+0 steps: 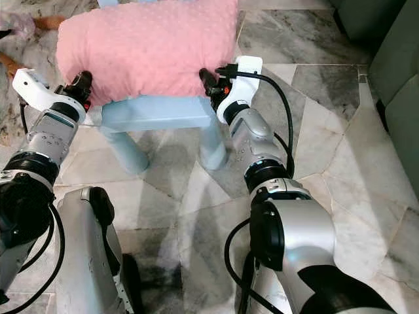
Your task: Move the pillow to the sofa
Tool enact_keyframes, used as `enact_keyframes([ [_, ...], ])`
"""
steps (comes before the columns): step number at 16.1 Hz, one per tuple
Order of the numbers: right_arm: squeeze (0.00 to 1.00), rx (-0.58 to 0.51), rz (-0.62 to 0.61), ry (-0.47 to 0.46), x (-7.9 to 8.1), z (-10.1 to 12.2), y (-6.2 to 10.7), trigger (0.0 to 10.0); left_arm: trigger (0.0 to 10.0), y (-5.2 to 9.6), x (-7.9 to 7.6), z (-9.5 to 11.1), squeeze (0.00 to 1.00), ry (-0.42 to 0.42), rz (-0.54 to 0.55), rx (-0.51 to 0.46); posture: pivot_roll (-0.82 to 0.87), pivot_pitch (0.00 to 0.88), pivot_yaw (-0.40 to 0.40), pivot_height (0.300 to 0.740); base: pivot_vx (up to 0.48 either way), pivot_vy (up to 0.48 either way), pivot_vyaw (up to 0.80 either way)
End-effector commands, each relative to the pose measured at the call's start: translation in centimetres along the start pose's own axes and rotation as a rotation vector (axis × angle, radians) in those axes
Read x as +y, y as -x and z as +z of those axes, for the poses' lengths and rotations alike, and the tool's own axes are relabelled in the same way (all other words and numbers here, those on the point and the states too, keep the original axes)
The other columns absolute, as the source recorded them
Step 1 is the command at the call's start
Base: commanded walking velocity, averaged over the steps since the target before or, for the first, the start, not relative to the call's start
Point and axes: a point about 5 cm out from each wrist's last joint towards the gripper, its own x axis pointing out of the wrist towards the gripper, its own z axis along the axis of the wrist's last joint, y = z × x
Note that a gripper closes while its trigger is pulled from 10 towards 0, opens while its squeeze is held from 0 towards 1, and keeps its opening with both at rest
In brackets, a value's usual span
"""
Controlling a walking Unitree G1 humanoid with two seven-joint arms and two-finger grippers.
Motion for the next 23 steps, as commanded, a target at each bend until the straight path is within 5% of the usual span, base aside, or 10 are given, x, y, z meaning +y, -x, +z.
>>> enact_keyframes([
  [1, 0.00, 0.034, 0.016, -0.013, 0.5, -1.1, 0.1, 0.0, 0.0, 0.3, 0.6, -0.8, 0.00, -0.018, 0.002, 0.032, -0.07, 0.355, 0.065, 0.333, 0.000, 0.000, 0.00],
  [12, 0.00, 0.024, 0.024, -0.018, 0.3, -1.0, 0.2, 0.0, 0.0, 0.3, 0.6, -0.9, 0.00, -0.065, -0.006, 0.034, -0.07, 0.346, 0.077, 0.333, 0.000, 0.000, 0.00],
  [16, 0.00, -0.001, 0.047, 0.004, 0.2, -0.6, 0.3, 0.0, 0.0, 0.2, 0.2, -0.4, 0.00, -0.114, -0.038, 0.015, -0.07, 0.277, 0.082, 0.333, 0.000, 0.000, 0.00],
  [18, 0.00, -0.028, 0.053, 0.004, -0.4, -0.2, 0.6, 0.0, 0.0, 0.3, 0.6, -0.2, 0.00, -0.208, -0.022, 0.008, -0.07, 0.211, 0.070, 0.333, 0.000, 0.000, 0.00],
  [19, 0.00, -0.045, 0.055, -0.013, -1.0, 0.0, 1.0, 0.0, 0.0, 0.8, 1.7, -0.4, 0.00, -0.370, -0.013, 0.015, -0.07, 0.157, 0.063, 0.333, 0.000, 0.000, 0.00],
  [23, 0.00, -0.062, 0.071, 0.036, -1.9, -0.3, 2.1, 0.0, 0.0, 2.1, 4.1, -1.7, 0.00, -0.471, -0.005, 0.036, -0.09, 0.060, 0.059, 0.333, 0.000, 0.000, 0.00],
])
